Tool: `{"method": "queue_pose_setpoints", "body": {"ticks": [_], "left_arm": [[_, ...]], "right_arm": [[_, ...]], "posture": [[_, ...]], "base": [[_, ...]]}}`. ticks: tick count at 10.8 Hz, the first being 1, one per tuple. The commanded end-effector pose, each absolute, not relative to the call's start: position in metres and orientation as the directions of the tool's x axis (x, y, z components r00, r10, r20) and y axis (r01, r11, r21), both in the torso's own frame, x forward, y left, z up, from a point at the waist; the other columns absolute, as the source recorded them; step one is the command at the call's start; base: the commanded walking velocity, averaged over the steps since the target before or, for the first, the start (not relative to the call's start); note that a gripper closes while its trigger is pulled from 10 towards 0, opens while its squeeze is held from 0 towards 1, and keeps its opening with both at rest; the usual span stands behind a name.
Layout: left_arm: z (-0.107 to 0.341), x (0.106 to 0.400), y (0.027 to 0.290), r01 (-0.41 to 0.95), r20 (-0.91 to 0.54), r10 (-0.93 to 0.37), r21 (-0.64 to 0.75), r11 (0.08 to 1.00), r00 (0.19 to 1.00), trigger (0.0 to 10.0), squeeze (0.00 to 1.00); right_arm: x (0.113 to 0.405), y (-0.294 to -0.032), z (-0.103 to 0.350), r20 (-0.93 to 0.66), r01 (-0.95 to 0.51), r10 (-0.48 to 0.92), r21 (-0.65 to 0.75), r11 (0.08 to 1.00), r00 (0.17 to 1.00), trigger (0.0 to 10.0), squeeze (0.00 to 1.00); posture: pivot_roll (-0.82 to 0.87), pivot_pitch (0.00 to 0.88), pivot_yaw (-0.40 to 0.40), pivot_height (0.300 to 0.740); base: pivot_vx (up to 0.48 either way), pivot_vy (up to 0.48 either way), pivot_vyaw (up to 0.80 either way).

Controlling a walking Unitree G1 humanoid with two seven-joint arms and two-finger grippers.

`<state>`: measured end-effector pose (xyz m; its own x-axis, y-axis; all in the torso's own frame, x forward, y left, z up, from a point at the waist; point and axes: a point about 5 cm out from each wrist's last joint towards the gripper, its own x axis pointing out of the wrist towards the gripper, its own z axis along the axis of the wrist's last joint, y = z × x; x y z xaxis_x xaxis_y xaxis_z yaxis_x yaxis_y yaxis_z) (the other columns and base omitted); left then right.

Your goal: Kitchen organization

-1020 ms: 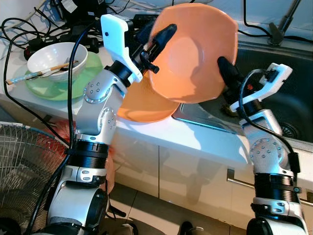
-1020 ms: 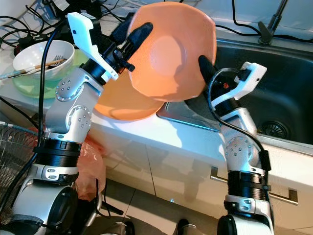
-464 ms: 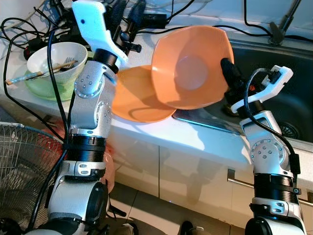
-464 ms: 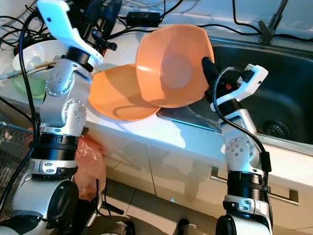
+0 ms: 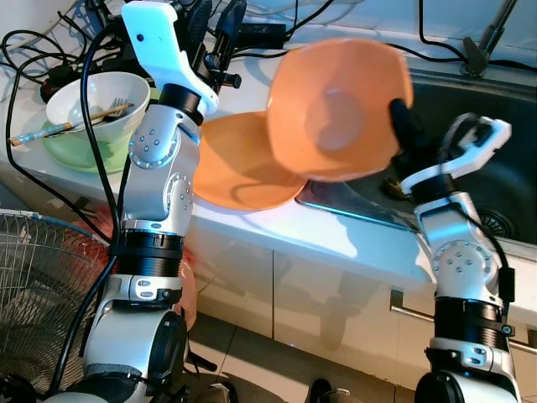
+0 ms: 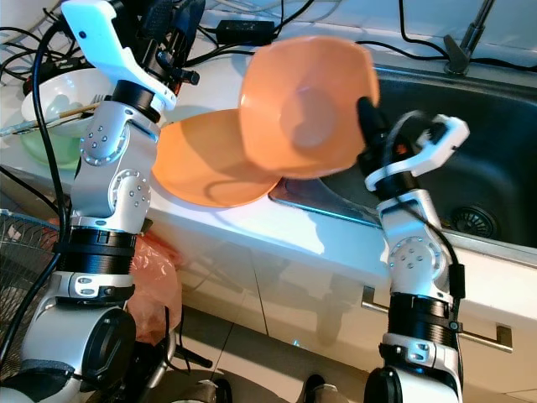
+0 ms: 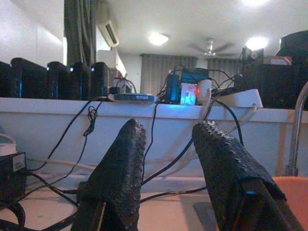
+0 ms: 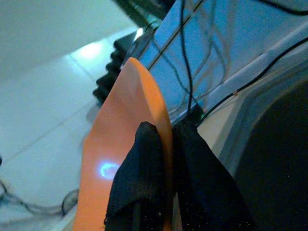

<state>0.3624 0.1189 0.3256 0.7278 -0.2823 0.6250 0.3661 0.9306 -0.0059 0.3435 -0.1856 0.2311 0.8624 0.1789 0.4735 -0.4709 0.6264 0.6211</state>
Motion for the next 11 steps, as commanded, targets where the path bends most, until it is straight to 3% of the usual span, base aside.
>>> {"method": "queue_pose_setpoints", "body": {"ticks": [1,2,5,7,11], "left_arm": [[0.328,0.362,0.123,0.354,0.638,-0.258,-0.025,0.935,0.726,10.0,0.00],[0.328,0.362,0.123,0.353,0.640,-0.251,-0.034,0.935,0.726,10.0,0.00],[0.323,0.361,0.125,0.343,0.633,-0.235,-0.050,0.938,0.737,10.0,0.00],[0.320,0.360,0.126,0.338,0.629,-0.225,-0.064,0.939,0.744,10.0,0.00],[0.313,0.359,0.122,0.341,0.610,-0.234,-0.064,0.938,0.757,10.0,0.00]], "right_arm": [[0.345,-0.186,0.239,0.497,-0.483,0.160,0.635,0.603,0.853,10.0,0.00],[0.345,-0.187,0.238,0.495,-0.477,0.148,0.646,0.597,0.856,10.0,0.00],[0.355,-0.236,0.231,0.365,-0.197,-0.207,0.805,0.559,0.908,10.0,0.00],[0.352,-0.254,0.230,0.353,-0.178,-0.314,0.864,0.471,0.881,10.0,0.00],[0.352,-0.266,0.226,0.311,0.024,-0.397,0.761,0.649,0.864,10.0,0.00]], "posture": [[0.08,0.176,0.065,0.740],[0.09,0.174,0.064,0.740],[0.09,0.172,0.064,0.740],[0.09,0.167,0.065,0.740],[0.09,0.158,0.070,0.740]], "base": [[0.000,0.000,0.00],[0.000,0.000,0.00],[0.000,0.000,0.00],[0.000,0.000,0.00],[0.000,0.000,0.00]]}}
